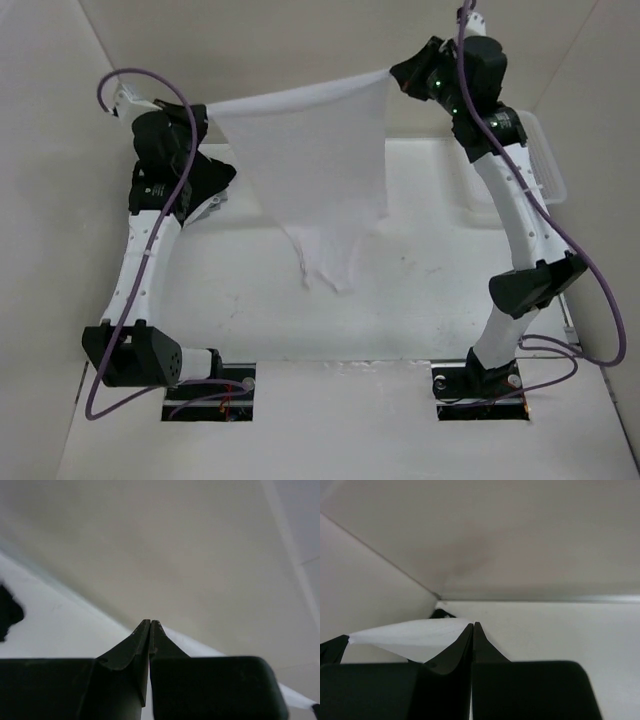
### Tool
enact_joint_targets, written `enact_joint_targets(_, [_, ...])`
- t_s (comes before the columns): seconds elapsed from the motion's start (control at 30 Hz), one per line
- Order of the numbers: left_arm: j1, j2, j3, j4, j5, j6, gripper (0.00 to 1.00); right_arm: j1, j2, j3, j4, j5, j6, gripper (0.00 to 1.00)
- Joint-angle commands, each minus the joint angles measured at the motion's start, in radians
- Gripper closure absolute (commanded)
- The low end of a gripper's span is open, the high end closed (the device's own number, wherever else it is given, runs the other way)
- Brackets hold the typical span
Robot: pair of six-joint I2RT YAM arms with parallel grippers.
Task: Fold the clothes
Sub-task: Flatten the tank top out
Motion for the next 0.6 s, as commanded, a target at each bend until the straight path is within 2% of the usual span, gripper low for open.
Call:
enact_joint_targets(0.0, [0.019, -0.082, 0.176, 0.124, 0.028, 0.014, 1.0, -0.006, -0.041, 0.238, 0.019, -0.039, -0.004, 1.0])
enact_joint_targets(0.13, [0.051, -0.117, 0.176, 0.119, 0.031, 0.025, 1.0, -0.015, -0.057, 0.285, -0.016, -0.04, -0.008, 1.0])
enact_joint_targets(0.23, [0.052, -0.16, 0.101, 0.128, 0.03, 0.016, 1.0, -0.02, -0.136, 0.156, -0.004, -0.043, -0.019, 1.0])
enact_joint_targets(0.4, [0.01, -0.267, -0.111, 0.15, 0.007, 0.02, 1.0, -0.018, -0.383, -0.322, 0.142, -0.021, -0.013, 0.99])
enact_joint_targets(0.57, [-0.044, -0.509, -0.474, 0.136, -0.041, 0.031, 1.0, 0.018, -0.674, -0.915, 0.317, 0.009, 0.021, 0.99])
